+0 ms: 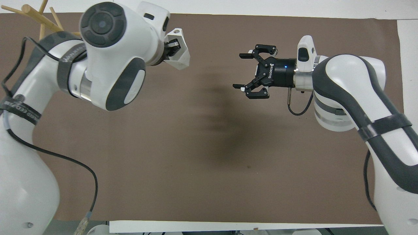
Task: Hang cup on rack
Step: 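Move the mug with the left gripper onto the wooden rack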
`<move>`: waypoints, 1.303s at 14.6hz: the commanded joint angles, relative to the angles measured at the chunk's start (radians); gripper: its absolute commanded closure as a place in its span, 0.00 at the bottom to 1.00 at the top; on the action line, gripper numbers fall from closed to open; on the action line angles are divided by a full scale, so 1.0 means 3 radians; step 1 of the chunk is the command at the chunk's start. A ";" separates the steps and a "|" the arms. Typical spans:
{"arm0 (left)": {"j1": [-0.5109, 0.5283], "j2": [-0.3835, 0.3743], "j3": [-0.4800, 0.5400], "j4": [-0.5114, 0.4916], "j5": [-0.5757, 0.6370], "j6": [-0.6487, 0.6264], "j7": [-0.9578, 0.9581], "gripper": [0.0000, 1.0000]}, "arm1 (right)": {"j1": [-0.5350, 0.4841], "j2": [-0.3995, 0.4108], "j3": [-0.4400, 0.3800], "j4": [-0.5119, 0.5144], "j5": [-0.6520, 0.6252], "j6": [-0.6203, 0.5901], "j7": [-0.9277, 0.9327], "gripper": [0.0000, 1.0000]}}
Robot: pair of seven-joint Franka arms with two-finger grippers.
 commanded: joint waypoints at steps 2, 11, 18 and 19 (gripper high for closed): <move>0.0504 -0.0554 -0.0033 -0.1285 0.0047 0.1461 -0.0008 1.00 | -0.0463 -0.0111 0.0014 -0.0042 -0.0656 -0.0410 -0.0009 0.00; 0.0990 -0.0754 -0.0048 -0.2177 0.0017 0.2666 -0.0018 1.00 | -0.1169 -0.0254 0.0003 0.0713 -0.2977 -0.1279 0.1979 0.00; 0.1241 -0.0795 -0.0043 -0.2274 0.0017 0.2630 -0.0003 1.00 | -0.1128 -0.0464 0.0039 0.1277 -0.3823 -0.2067 0.4156 0.00; 0.1302 -0.0780 -0.0043 -0.2269 0.0016 0.2620 -0.0018 1.00 | -0.1128 -0.0495 0.0039 0.1323 -0.3818 -0.2175 0.4462 0.00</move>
